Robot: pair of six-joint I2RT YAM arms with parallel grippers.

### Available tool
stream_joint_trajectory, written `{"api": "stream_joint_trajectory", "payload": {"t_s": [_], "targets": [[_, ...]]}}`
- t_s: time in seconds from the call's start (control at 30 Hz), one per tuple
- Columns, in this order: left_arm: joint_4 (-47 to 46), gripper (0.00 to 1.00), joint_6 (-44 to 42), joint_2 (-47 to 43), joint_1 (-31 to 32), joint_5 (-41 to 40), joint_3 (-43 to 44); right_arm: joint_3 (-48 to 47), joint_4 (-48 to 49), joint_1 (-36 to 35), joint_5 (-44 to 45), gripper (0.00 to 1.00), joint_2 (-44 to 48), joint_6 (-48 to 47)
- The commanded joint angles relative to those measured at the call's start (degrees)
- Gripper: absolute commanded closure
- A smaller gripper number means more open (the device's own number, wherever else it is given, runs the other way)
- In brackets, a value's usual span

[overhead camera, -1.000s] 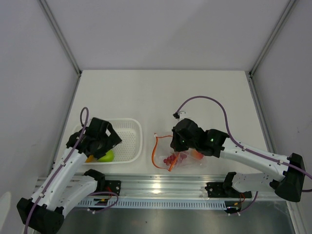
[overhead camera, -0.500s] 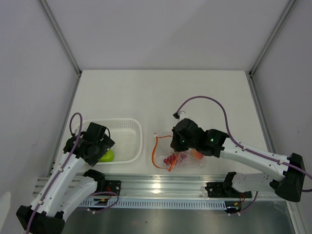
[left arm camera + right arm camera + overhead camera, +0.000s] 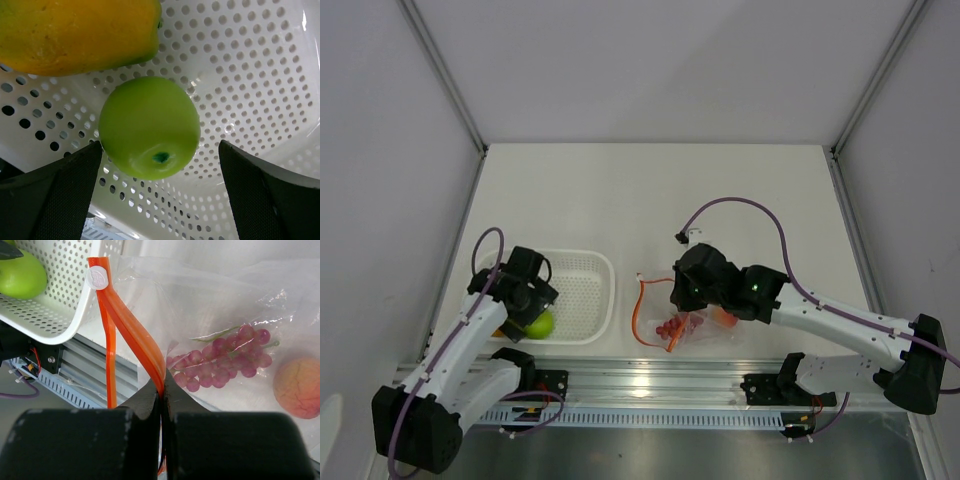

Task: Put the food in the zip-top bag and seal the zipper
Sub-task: Pick up the fake fruit from the bin.

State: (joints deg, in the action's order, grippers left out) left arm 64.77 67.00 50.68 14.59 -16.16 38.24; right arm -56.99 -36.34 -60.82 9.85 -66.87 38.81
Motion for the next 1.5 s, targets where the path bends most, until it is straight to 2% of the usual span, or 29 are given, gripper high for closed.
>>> {"api": "stream_joint_trajectory", "payload": {"t_s": [0.0, 0.23, 0.93, 1.23, 1.43, 1.47], "targets": [[-1.93, 0.01, -0.20, 2.05, -1.49, 2.19, -0.97, 0.57, -0.05, -0.18, 1.40, 1.00, 1.74, -0.22], [-5.62, 0.03, -0.91, 6.27, -2.72, 4.73, -2.20, 0.92, 0.13, -0.18, 1.32, 1.00, 1.66, -0.22], [-11.68, 0.08, -3.10, 11.64, -5.53, 9.30, -5.36, 1.53, 0.65, 0.52, 0.88, 1.00, 1.22, -0.31], [-13.71, 0.24, -4.42, 11.90, -6.41, 11.06, -6.16, 1.27, 0.48, 0.70, 0.70, 1.00, 1.13, -0.57], [-15.55, 0.46, -6.09, 10.85, -7.03, 13.00, -6.77, 1.18, 0.57, 0.61, 0.61, 1.00, 0.95, -0.49], [-15.82, 0.54, -6.36, 10.76, -7.12, 13.35, -6.86, 1.18, 0.57, 0.70, 0.61, 1.00, 0.95, -0.49]]}}
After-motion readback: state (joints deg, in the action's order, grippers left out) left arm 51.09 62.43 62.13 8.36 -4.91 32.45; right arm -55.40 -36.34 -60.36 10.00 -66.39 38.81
